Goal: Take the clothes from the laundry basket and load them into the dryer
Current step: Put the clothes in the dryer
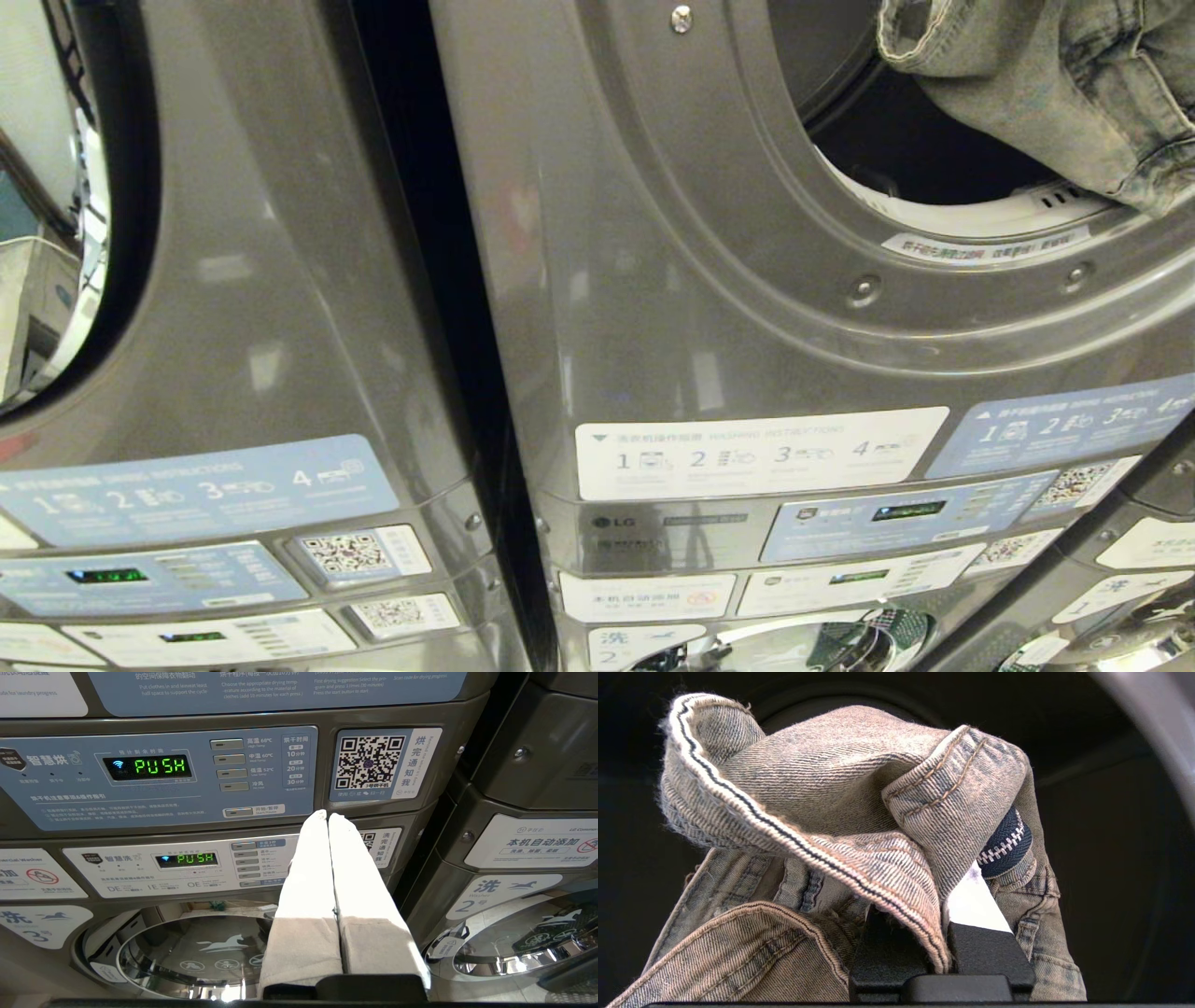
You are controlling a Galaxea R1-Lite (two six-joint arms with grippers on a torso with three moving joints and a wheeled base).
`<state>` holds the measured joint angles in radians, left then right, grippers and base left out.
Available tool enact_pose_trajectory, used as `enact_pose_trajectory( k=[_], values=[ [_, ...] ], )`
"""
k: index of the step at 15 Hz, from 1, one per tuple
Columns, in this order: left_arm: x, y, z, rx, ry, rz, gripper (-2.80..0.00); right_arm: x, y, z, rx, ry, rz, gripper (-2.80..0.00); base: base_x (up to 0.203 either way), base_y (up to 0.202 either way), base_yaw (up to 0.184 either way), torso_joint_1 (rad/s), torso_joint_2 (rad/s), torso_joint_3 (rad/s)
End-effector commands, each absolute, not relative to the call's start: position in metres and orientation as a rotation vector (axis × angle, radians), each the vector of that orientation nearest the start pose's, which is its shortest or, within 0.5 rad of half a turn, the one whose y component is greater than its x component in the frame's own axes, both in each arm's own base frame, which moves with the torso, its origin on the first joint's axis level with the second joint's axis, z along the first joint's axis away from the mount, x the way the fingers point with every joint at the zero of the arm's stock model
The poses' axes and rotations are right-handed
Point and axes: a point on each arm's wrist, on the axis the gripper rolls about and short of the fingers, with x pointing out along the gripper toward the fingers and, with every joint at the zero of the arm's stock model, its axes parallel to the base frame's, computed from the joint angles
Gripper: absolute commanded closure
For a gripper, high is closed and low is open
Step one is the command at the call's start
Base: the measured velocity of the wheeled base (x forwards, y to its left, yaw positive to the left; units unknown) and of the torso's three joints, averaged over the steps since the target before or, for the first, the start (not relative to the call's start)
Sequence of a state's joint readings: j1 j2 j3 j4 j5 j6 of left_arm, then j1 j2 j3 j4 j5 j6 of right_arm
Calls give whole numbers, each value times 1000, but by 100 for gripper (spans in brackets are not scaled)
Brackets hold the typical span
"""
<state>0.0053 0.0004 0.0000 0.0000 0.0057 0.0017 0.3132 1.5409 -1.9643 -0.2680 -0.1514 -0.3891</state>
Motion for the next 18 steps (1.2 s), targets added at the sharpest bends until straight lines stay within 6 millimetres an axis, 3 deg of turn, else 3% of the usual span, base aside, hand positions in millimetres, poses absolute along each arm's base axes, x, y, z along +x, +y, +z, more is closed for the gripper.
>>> enact_pose_trajectory(
  k=[1,4,9,18],
  values=[
    [-23,0,75,2,2,11,0,195,60,505,-215,-702,22,0,0,0,0,0,0,0],
    [-23,0,76,2,1,11,0,206,63,504,-213,-760,-5,0,0,0,0,0,0,0],
    [-23,0,76,2,1,12,0,243,75,489,-212,-744,-6,0,0,0,0,0,0,0],
    [-23,0,76,2,2,11,0,317,96,438,-208,-566,2,0,0,0,0,0,0,0]
  ],
)
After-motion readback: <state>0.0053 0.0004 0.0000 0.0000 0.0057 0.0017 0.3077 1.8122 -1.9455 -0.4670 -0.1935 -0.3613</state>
